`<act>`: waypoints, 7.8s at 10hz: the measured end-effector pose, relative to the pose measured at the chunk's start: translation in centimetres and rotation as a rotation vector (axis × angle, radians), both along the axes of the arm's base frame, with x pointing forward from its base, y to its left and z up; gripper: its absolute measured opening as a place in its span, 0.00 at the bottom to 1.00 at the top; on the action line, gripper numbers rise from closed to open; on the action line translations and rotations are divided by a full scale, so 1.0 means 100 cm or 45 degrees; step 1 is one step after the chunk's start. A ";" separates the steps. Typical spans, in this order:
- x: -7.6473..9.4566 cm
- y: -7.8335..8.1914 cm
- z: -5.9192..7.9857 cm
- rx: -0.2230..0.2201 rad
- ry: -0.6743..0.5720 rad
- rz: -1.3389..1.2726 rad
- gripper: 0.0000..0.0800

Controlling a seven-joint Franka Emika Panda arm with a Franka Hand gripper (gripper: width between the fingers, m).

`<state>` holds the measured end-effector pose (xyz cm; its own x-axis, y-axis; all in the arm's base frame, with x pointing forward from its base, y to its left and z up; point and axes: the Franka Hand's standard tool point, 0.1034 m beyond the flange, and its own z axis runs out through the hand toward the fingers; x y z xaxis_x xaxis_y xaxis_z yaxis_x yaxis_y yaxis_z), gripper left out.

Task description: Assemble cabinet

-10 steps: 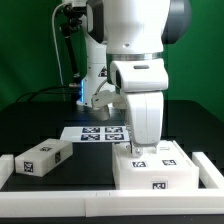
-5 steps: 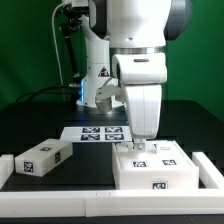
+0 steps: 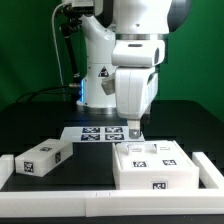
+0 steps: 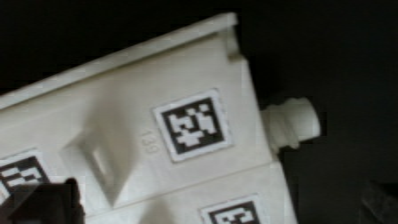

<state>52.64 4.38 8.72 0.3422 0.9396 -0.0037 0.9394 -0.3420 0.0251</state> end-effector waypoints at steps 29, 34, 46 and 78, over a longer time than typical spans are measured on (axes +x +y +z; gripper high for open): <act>-0.056 0.004 -0.061 0.066 0.113 -1.625 1.00; -0.040 0.000 -0.077 0.088 0.102 -1.609 1.00; -0.043 0.016 -0.085 0.129 0.062 -1.521 0.02; 0.021 -0.011 0.058 0.038 0.161 -1.399 0.00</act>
Offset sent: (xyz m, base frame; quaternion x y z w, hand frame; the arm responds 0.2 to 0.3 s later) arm 0.0000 0.0000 0.0000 0.0000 0.0000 0.0650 0.9979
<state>54.78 3.24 14.52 0.9890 0.1247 -0.0799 0.1191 -0.9903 -0.0714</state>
